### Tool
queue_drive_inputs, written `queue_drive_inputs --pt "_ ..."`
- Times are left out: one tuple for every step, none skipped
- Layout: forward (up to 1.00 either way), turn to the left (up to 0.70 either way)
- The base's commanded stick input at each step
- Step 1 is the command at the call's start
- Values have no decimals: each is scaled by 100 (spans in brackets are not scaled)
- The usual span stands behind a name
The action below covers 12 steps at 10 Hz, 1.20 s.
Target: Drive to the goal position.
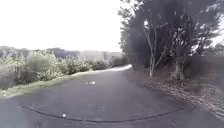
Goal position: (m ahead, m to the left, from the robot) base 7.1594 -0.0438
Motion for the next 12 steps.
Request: queue_drive_inputs --pt "100 0" --pt "100 0" --pt "100 0" --pt "100 0" --pt "100 0" --pt "100 0" --pt "100 0" --pt "100 0" --pt "100 0" --pt "100 0" --pt "100 0" --pt "100 0"
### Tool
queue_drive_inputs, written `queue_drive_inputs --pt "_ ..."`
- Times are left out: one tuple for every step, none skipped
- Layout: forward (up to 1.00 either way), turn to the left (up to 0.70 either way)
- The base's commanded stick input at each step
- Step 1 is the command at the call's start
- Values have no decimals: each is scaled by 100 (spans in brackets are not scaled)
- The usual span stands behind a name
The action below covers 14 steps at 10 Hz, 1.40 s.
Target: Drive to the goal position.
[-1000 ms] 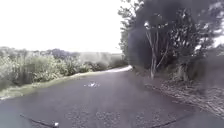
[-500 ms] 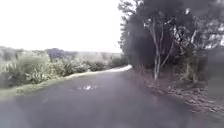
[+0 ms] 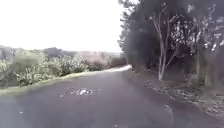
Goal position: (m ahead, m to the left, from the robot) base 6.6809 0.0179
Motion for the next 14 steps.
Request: queue_drive_inputs --pt "100 0" --pt "100 16" --pt "100 27" --pt "100 27" --pt "100 15" --pt "100 0" --pt "100 0" --pt "100 0" --pt "100 0" --pt "100 0" --pt "100 0" --pt "100 0" --pt "100 0" --pt "100 0"
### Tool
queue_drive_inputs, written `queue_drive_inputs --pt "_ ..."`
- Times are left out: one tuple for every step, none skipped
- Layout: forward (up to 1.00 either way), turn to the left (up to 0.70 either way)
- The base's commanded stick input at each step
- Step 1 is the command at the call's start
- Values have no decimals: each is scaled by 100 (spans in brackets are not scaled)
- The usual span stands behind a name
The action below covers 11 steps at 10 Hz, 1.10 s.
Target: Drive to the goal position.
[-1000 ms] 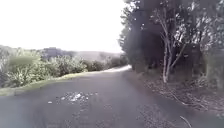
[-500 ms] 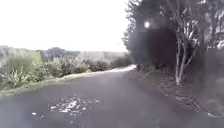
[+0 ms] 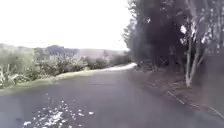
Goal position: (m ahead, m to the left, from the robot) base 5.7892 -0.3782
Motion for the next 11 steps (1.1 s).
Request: queue_drive_inputs --pt "100 0" --pt "100 0" --pt "100 0" --pt "100 0" --pt "100 0" --pt "100 0" --pt "100 0" --pt "100 0" --pt "100 0" --pt "100 0" --pt "100 0"
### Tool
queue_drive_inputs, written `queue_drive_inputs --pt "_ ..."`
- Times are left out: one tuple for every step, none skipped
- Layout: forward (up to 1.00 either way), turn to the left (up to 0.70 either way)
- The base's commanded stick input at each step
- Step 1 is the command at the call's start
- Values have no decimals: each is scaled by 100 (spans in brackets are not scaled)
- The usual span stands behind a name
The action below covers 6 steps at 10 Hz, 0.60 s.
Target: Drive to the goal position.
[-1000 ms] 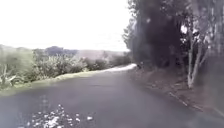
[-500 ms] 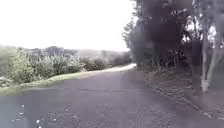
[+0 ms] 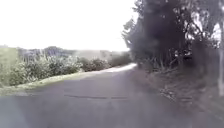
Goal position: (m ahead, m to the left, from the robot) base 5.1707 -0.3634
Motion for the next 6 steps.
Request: queue_drive_inputs --pt "100 0" --pt "100 0" --pt "100 0" --pt "100 0" --pt "100 0" --pt "100 0"
